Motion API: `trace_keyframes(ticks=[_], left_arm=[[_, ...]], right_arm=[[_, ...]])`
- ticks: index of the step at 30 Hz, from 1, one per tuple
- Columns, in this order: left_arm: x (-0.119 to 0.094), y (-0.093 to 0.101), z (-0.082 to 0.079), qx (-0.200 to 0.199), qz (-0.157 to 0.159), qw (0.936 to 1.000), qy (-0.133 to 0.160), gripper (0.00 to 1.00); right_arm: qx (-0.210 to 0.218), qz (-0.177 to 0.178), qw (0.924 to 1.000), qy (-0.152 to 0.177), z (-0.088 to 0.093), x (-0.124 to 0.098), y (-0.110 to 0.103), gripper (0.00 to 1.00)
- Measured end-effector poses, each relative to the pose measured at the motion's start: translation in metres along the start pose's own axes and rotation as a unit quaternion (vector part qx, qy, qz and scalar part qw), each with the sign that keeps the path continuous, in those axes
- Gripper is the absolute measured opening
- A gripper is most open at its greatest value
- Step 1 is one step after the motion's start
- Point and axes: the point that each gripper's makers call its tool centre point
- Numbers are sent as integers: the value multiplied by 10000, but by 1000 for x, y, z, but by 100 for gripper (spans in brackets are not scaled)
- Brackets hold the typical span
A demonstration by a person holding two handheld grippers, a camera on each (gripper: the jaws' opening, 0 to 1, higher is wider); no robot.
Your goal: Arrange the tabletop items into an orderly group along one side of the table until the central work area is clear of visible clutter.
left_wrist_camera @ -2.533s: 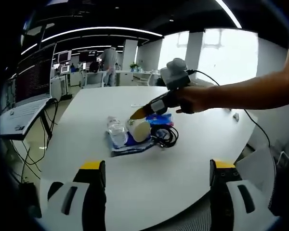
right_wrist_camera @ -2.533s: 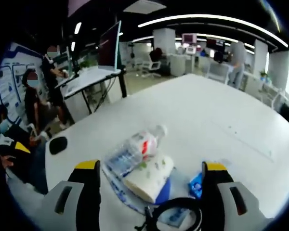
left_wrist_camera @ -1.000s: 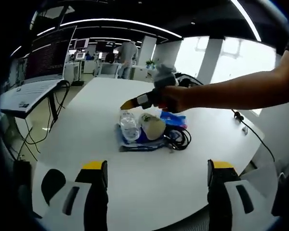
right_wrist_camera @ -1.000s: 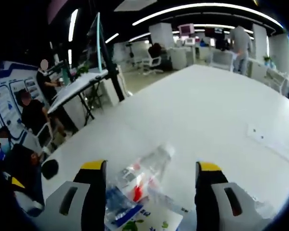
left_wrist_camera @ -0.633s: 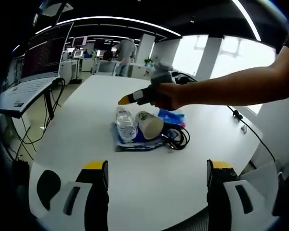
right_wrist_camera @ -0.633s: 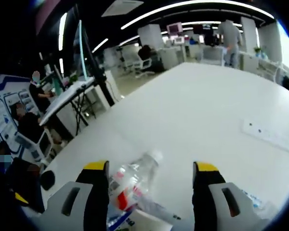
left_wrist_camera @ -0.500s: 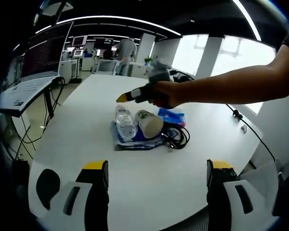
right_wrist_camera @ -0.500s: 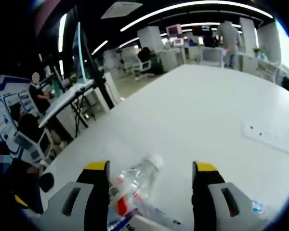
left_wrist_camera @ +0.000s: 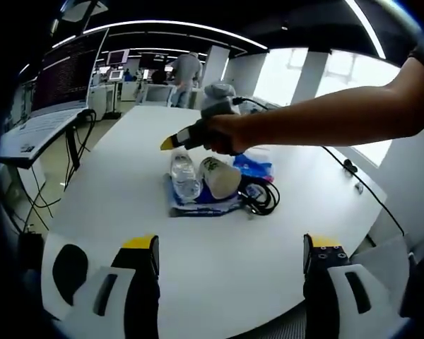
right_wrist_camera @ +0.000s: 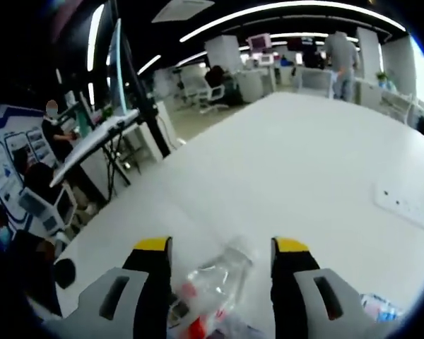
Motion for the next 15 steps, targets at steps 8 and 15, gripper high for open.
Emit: trace_keyframes(ticks=[8,15], left_arm=[[2,-1,5,-25,9,10000,-61,83],[3,-3,4,-38,3,10000,-73,83]], right_arm=[[59,5,9989,-457,8,12,0,47],[287,103,9967,-752,14,15,-2,45]])
Point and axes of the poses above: the point that each gripper's makers call its tool centre point, and the gripper's own axes: x roughly forward along the fingers, y roughly to its right, z roughly out of its underside, and after that the axes turned 2 degrees about z, right-handed
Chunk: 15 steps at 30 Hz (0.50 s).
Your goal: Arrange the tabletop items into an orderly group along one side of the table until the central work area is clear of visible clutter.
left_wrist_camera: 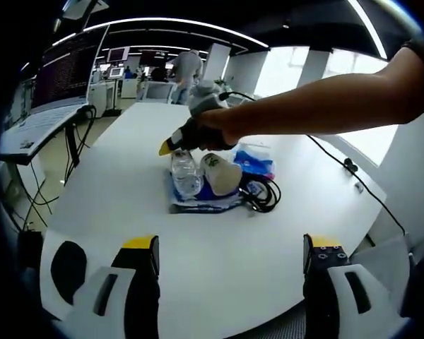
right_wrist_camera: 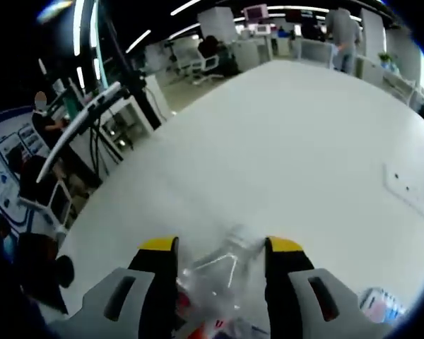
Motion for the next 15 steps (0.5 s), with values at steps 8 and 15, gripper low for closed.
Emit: trace_keyframes(ticks=[8,15], left_arm=[[2,-1,0,-53,15,10000,-2,82],[3,-1,1,-67,41,10000,-15,82]], right_arm=[[190,134,9995,-228,3,-2,0,43],[627,370,9969,-308,-2,-2,8,34]])
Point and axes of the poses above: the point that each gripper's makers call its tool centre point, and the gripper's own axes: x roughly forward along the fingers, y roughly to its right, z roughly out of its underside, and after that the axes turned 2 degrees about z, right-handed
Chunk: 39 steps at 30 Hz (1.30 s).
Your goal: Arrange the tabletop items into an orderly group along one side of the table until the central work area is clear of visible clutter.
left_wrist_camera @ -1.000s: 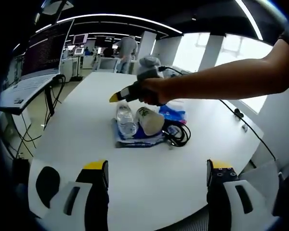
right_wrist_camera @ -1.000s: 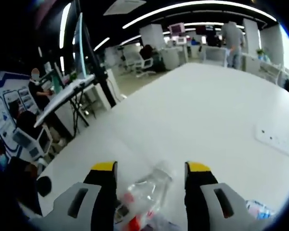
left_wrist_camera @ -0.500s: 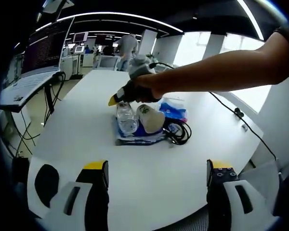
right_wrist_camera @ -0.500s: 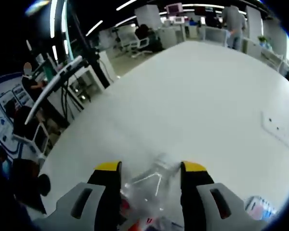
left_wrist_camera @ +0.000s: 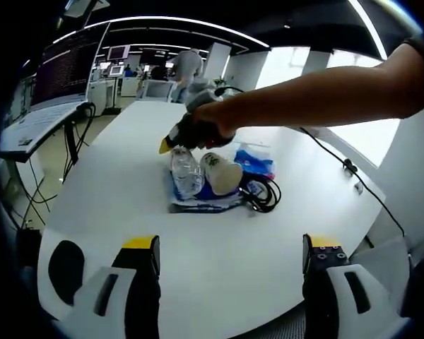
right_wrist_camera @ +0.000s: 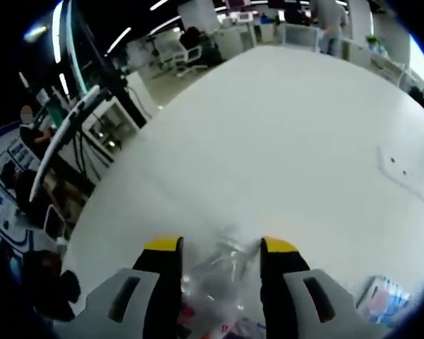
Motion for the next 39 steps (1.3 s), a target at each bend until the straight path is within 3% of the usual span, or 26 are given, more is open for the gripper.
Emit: trace_keyframes(ticks=[3,10,17,21,31,39], left_arm=[[0,-1,1,-24,-8,10000,2,82],[0,-2,2,-34,-4,10000,-14,82],[-1,-3,3,-56,-17,10000,-35,82],[-1,-3,3,-111,-22,9999,-22,82],[3,-4,6,-247,12,9997,-17,80],[5,-7,7,-453,16,9990,31,79]], right_arm=[[-20,-55,10000,-13,-3,-2,-2,27],[70,-116,9989,-440,12,6,-4,28],[202,-142,9984,-505,10,10,-4,20],[67,-136,9983,-556,12,8,-7,19],[-179,-202,9984,-495,12,-4,-14,19],[-293,-294,9988,-243,8,-23,-19,18]])
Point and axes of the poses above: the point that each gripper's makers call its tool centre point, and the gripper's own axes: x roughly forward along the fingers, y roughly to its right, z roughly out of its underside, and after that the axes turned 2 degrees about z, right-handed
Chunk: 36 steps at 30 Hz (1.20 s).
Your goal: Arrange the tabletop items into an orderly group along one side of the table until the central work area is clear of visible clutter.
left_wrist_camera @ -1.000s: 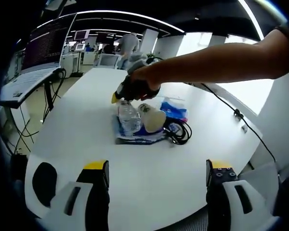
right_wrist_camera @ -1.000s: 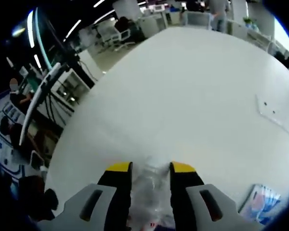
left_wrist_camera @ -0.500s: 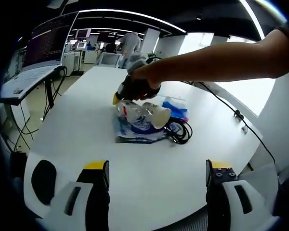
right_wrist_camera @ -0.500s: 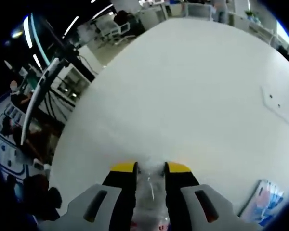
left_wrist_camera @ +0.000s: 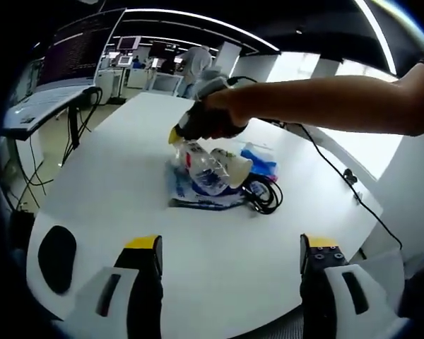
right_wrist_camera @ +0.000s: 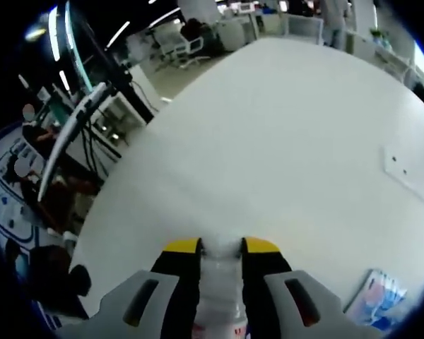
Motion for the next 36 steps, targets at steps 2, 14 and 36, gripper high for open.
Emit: trace_keyframes(ticks=[2,14,36], left_arm=[[1,0,0,-43,6,10000,10,78],[9,7,-2,-106,132,9999,22,77],[13,6,-5,-96,140,9999,34,75]], right_arm=[[-40,-25,9999,108,-2,-4,-1,18],[-274,-296,9968,689,-10,-36,-7,18],[-1644,-828,9476,2611,-37,-115,-49,18]])
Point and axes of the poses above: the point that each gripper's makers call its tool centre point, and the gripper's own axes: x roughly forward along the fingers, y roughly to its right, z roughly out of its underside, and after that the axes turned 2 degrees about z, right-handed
